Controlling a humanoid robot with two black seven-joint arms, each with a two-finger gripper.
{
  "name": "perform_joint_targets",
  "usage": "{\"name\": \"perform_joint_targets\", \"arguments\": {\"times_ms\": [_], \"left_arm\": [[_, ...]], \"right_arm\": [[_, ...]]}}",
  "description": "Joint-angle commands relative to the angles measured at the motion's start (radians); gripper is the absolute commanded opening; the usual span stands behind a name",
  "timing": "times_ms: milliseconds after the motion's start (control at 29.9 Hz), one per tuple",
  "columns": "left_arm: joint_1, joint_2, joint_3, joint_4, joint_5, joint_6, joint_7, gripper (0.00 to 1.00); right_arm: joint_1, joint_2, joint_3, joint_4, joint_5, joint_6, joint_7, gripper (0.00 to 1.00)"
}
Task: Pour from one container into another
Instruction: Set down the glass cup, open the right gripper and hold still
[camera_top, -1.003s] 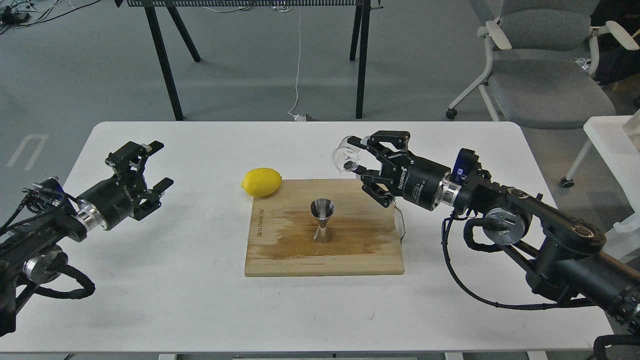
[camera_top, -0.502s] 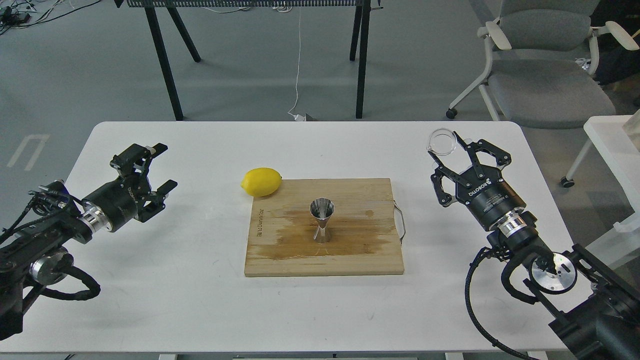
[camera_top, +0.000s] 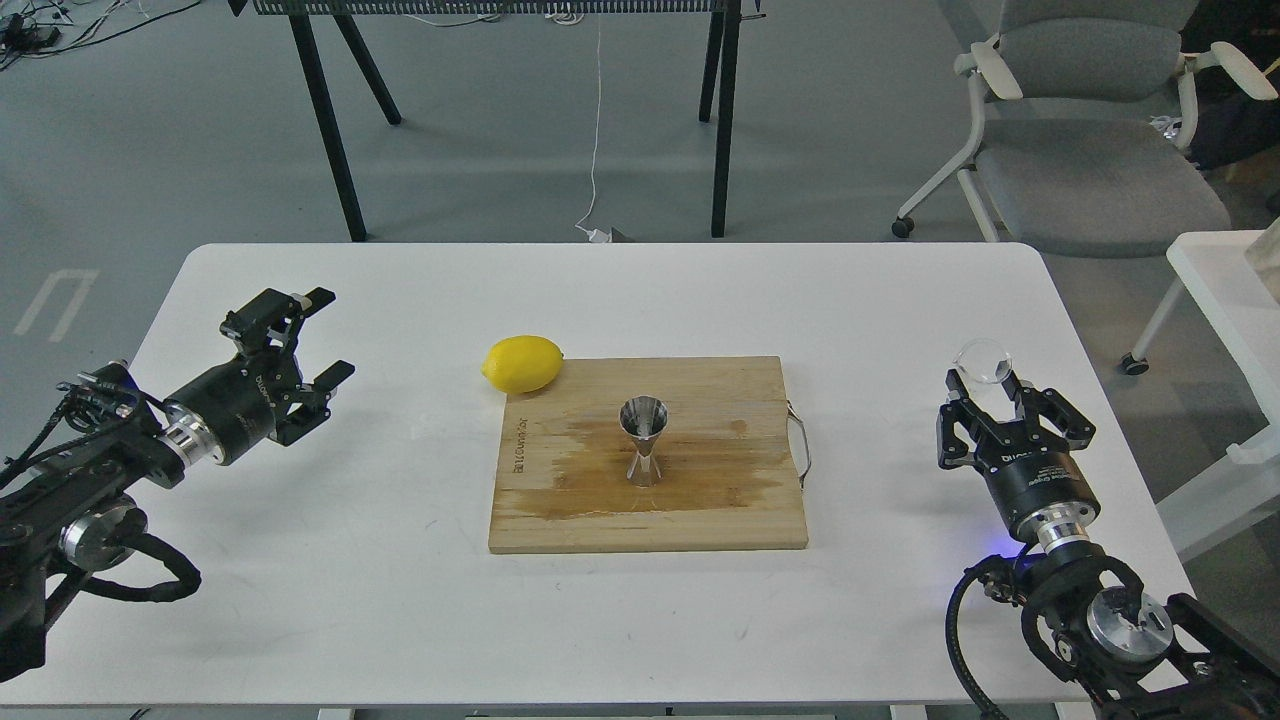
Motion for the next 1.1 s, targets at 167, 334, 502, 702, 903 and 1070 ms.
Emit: {"name": "perform_joint_targets", "arguments": {"times_ms": [167,334,502,702,903,1070], "left_arm": [[0.008,0.003,0.001,0.000,0.000,0.000,0.000,1.00],[0.006,0.003,-0.001,0.000,-0.001,0.000,0.000,1.00],[0.008,0.002,0.001,0.000,0.000,0.000,0.000,1.00],[0.006,0.003,-0.001,0.000,0.000,0.000,0.000,1.00],[0.006,0.005,0.001,0.000,0.000,0.000,0.000,1.00],[0.006,0.006,-0.001,0.000,0.000,0.000,0.000,1.00]], "right_arm": [[0.002,0.073,0.020,-0.074,0.031,0.000,0.000,0.44],[0.005,0.090,0.021,-0.126,0.033,0.000,0.000,0.45],[0.008,0.092,0.021,-0.146,0.033,0.000,-0.003,0.45],[0.008,0.092,0.021,-0.146,0.034,0.000,-0.001,0.46],[0.008,0.093,0.020,-0.161,0.033,0.000,-0.003,0.48],[0.008,0.093,0.020,-0.161,0.033,0.000,-0.003,0.51]]}}
